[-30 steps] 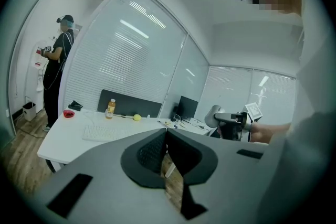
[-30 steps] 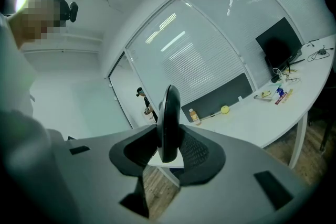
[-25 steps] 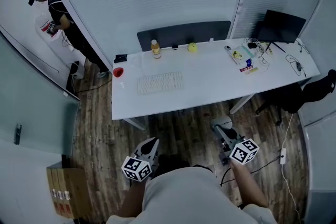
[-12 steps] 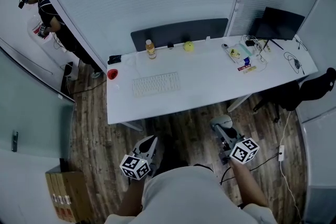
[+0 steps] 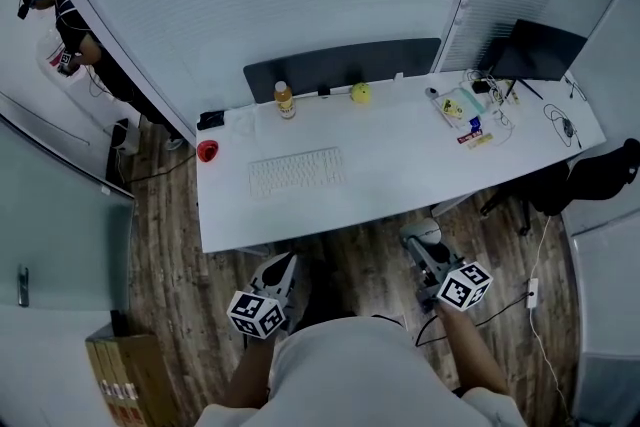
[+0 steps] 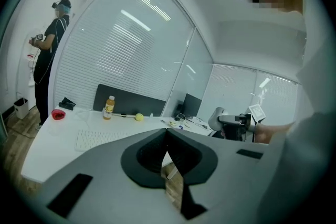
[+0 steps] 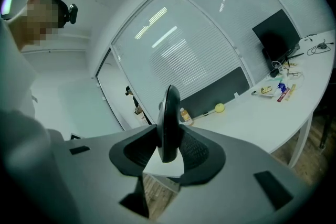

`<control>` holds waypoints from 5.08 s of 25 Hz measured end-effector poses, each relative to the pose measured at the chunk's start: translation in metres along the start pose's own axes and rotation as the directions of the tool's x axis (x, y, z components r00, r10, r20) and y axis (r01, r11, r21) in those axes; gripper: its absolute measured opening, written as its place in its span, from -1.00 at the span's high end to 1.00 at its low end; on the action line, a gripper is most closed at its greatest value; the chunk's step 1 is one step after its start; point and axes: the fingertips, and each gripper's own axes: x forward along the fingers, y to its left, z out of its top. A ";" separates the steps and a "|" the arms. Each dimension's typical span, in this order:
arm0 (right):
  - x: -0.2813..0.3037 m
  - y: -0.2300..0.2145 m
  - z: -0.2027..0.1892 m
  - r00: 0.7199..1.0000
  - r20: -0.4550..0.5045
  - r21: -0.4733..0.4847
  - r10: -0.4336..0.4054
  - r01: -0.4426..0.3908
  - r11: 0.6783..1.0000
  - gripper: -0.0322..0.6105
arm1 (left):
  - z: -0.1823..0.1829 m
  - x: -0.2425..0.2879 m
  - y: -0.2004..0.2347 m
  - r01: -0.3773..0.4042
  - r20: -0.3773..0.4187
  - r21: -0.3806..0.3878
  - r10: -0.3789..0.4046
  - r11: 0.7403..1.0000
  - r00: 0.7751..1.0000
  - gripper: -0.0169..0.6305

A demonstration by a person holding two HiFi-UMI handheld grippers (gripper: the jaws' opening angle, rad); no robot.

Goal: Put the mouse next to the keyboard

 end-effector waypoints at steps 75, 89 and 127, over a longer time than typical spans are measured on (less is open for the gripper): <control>0.311 -0.223 -0.141 0.492 -0.870 0.018 0.020 -0.009 1.000 0.46 | -0.008 0.189 0.128 -0.225 -0.264 -0.147 0.181 0.963 0.947 0.89; 0.344 -0.234 -0.163 0.390 -0.918 0.098 0.077 0.034 0.995 0.46 | -0.017 0.192 0.117 -0.322 -0.277 -0.183 0.266 0.929 0.923 0.89; 0.305 -0.197 -0.056 0.717 -0.693 -0.170 0.078 -0.268 0.948 0.72 | 0.002 0.175 0.088 -0.377 -0.210 -0.068 0.356 0.924 0.910 0.89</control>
